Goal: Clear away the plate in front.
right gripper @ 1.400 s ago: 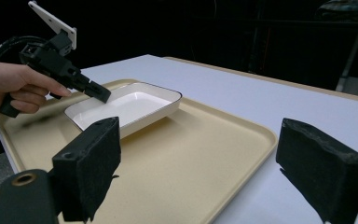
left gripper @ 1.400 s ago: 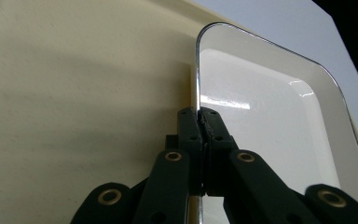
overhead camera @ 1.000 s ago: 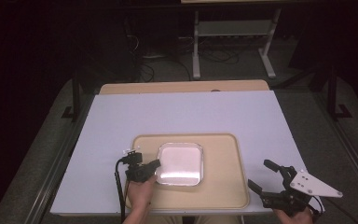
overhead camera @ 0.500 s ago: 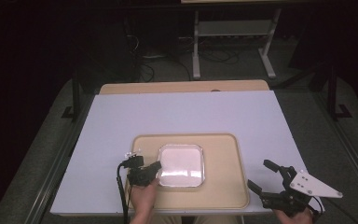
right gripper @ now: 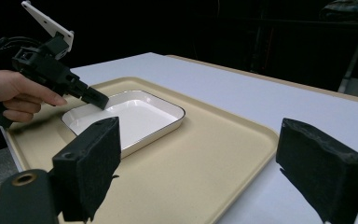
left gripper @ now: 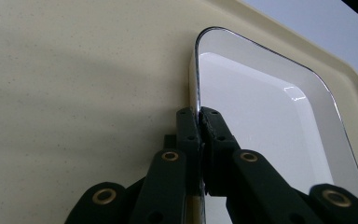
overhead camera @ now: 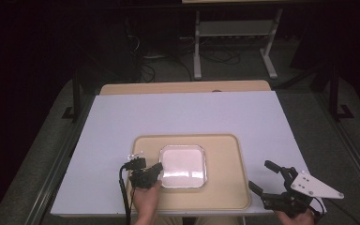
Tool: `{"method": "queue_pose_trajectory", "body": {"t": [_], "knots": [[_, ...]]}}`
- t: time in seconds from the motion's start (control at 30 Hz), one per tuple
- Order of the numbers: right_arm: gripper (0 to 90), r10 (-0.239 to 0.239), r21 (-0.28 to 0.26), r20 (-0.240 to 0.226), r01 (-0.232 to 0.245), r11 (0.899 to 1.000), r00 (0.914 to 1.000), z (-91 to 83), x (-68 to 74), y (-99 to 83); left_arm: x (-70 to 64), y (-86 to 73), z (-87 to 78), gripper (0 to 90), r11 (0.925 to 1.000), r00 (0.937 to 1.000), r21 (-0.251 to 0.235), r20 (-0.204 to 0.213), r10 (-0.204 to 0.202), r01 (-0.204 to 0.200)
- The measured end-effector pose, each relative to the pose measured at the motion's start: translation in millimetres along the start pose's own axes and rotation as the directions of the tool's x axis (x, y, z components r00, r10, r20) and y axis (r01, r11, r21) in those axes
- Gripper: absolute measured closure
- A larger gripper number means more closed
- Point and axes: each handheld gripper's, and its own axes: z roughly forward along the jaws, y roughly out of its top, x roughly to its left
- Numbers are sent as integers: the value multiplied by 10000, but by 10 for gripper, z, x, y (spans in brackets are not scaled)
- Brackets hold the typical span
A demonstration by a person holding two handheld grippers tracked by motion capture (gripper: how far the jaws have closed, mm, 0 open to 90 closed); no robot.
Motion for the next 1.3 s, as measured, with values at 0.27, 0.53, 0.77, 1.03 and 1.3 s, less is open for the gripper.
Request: {"method": "queue_pose_trajectory", "body": {"t": [0.27,0.53,0.77,1.03,1.3], "knots": [[131,-10,13,-20,10,10000,10000,0,3,1,19,15,-18,788,9994,9993,15,166,341,-342],[131,-40,18,5,40,10000,10000,0,6,2,65,56,-94,715,9958,9946,-99,502,910,-906],[131,-73,87,50,73,9999,10000,6,7,1,106,94,-188,691,9859,9837,-185,661,1671,-1662],[131,-74,158,203,70,9998,9998,11,2,-2,135,129,-298,659,9649,9631,-358,614,2620,-2602],[131,-89,229,270,83,9997,9996,21,11,2,174,150,-395,627,9515,9465,-670,1028,3059,-3002]]}}
